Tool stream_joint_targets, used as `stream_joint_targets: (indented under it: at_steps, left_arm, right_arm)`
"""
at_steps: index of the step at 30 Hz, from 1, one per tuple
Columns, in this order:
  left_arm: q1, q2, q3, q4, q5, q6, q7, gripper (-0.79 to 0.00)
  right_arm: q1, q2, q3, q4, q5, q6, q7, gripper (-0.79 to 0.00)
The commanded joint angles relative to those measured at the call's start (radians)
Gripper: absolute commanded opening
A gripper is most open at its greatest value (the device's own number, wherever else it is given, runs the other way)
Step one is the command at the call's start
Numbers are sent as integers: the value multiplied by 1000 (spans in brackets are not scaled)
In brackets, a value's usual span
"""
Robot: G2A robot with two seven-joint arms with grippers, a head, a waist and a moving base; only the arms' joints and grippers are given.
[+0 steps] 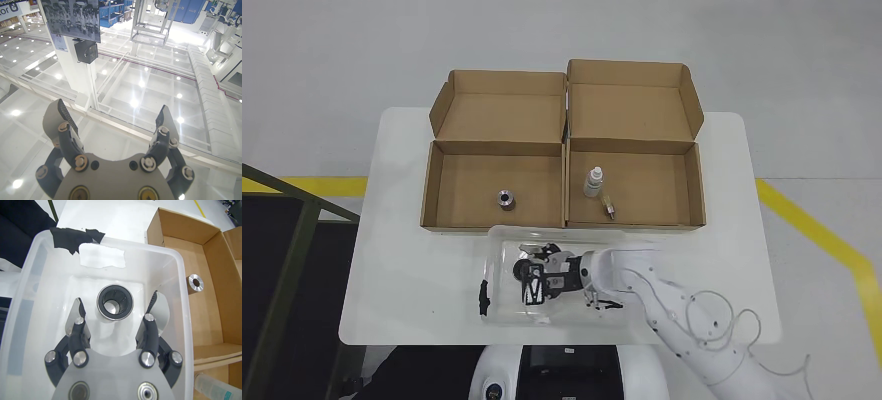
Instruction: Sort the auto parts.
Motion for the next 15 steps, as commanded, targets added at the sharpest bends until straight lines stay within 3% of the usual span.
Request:
stream_joint_targets:
  at_steps: [1,6,9,15]
  left_arm:
    - [0,0,0,0,0,0,0,0]
    - [0,0,0,0,0,0,0,0]
    - [0,0,0,0,0,0,0,0]
    - [0,0,0,0,0,0,0,0]
  right_arm:
    - [9,-3,-11,17,2,4,-1,-191]
    - [29,-9,-32,51,15,10,-8,-215]
    - [37,-11,-37,64,28,12,-12,-280]
    - [53,-13,-44,92,56,5,-15,-536]
